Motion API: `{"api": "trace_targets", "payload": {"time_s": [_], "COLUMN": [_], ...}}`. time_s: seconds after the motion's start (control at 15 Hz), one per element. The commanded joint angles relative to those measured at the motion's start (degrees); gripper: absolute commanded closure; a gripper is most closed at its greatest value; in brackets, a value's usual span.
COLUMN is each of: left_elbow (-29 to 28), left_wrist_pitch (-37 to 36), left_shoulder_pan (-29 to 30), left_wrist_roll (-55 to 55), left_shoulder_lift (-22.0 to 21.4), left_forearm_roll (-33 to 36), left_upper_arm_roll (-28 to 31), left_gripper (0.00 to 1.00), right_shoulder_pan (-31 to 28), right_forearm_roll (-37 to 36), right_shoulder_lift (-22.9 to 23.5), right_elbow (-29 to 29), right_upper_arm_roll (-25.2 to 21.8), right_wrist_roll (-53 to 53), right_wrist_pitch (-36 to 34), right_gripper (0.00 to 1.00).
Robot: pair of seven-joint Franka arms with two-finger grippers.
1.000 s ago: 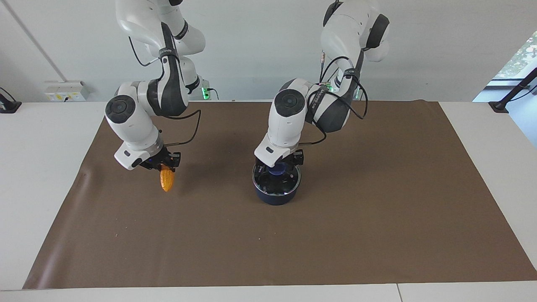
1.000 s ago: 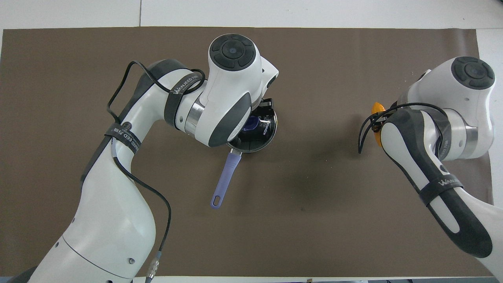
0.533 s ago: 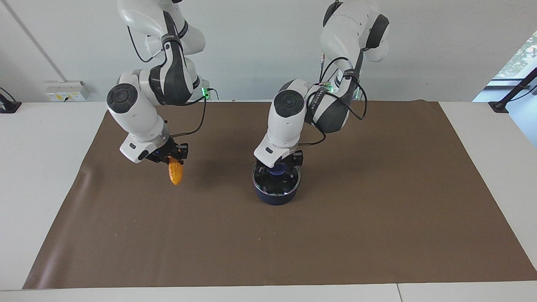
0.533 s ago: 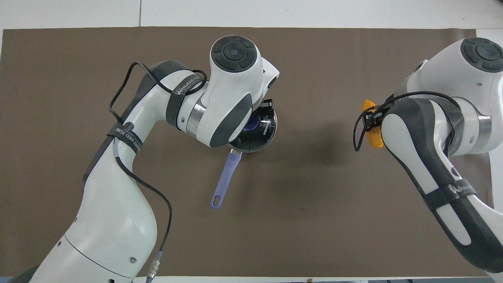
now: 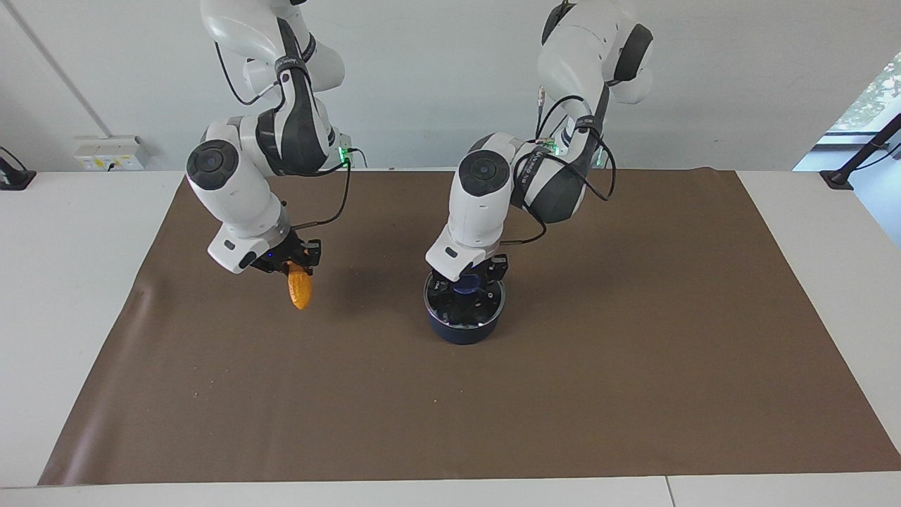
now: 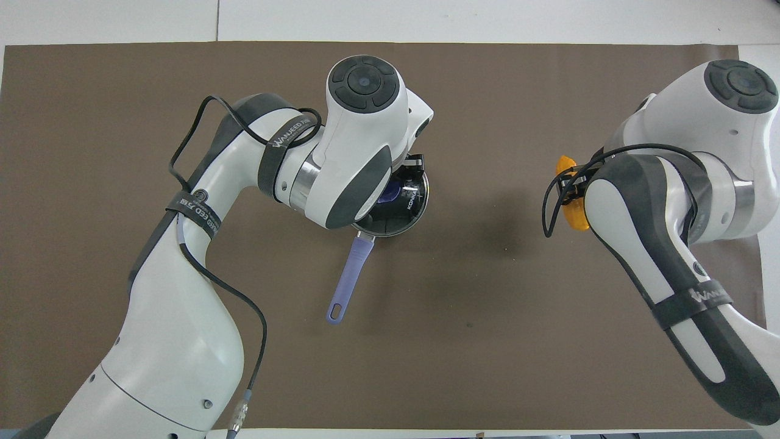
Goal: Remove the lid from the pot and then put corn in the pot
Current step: 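Grasp the purple lid knob with the left gripper while the right gripper grasps the corn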
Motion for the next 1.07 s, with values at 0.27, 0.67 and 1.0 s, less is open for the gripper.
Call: {"api": "trace_targets", "payload": {"time_s": [0.27, 0.67, 1.0], "left_elbow": [-0.44, 0.26, 0.79], "left_wrist_pitch": [0.39, -2.50, -6.63], "left_shoulder_pan": [-1.05, -0.97, 0.35], "left_wrist_roll": [-0.68, -0.68, -0.60], "left_shoulder_lift": [-0.22, -0.48, -4.69], "left_forearm_roll": [1.03, 0.15, -2.21], "left_upper_arm_roll": [0.89, 1.07, 1.07], "left_gripper": [0.87, 1.00, 1.00], "right_shoulder_pan": [0.35, 2.37, 3.95], "right_forearm_roll": [0.80, 0.19, 0.01], "right_shoulder_lift": [-0.47, -0.38, -0.29], "right_elbow": [-0.22, 0.39, 0.74], "right_upper_arm_roll": [0.28, 0.28, 0.28], "right_wrist_roll": [0.60, 0.78, 3.59], "right_wrist_pitch": [-0.79, -0.79, -0.61], "right_gripper": [1.00, 1.00, 1.00]}}
